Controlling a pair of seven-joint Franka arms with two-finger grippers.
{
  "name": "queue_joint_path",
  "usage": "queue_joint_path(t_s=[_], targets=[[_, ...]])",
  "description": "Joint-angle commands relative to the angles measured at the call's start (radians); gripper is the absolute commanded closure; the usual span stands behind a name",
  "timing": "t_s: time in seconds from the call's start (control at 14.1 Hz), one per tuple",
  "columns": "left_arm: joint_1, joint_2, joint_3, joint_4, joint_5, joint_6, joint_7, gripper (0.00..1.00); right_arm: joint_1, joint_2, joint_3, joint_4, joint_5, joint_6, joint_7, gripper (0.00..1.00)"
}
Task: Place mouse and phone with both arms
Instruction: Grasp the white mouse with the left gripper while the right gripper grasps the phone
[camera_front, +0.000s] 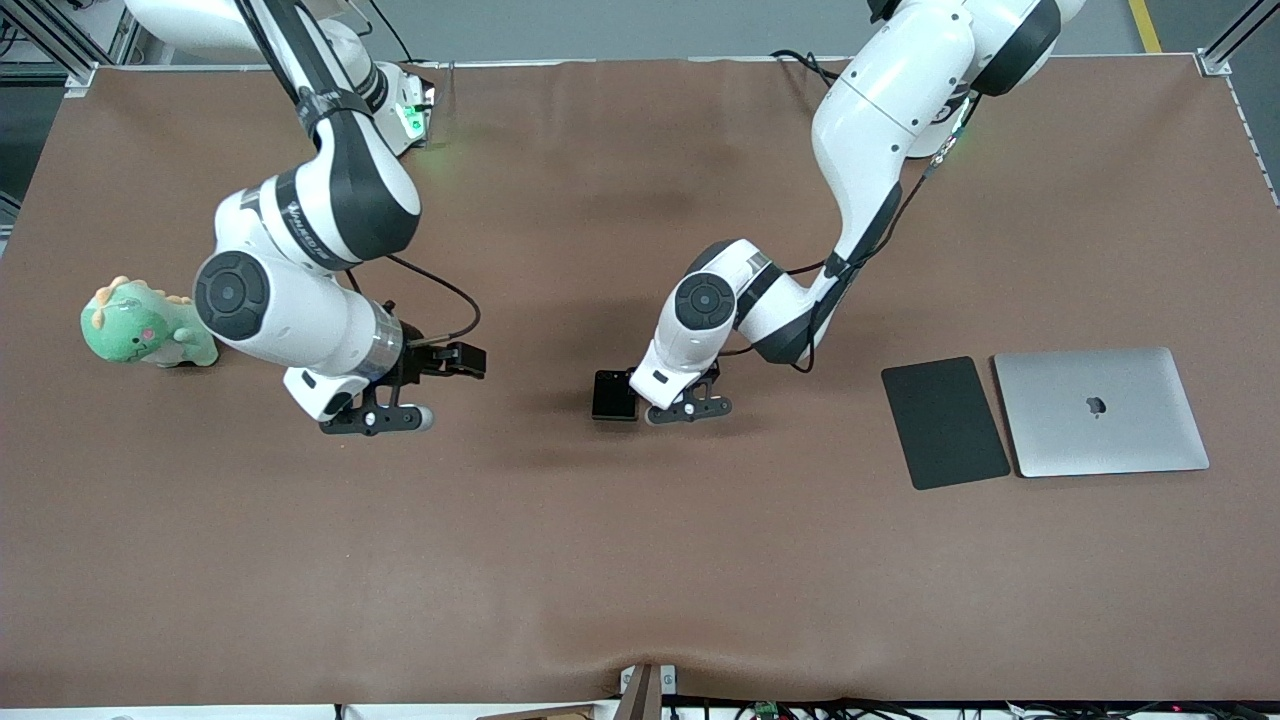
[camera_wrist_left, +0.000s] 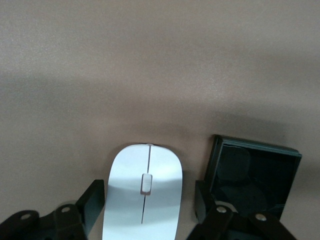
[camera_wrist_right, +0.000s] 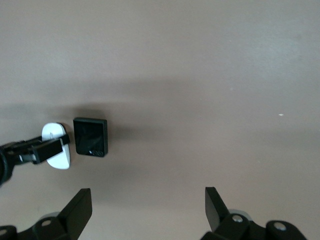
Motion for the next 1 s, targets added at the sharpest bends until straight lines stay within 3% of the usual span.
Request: queue_joint_path(t_s=[0.0,0.5,0.92], targets=[[-0.018,0.016,0.014,0.022,0.033,0.015,-0.02,0.21,0.067,0.058,-0.01,0.041,0.0,0.059,0.105,0.0],[-0.019,0.007,0.014,0.015,0.041,0.003,-0.026,0.26,0.087,0.124,-0.012,0.026,-0.019,0.135,0.149,0.0],[-0.033,0.008,0.014,0.009,0.041,-0.015,-0.026,0.28,0.082,0.159,-0.012,0.024,-0.144,0.185,0.158,0.0]])
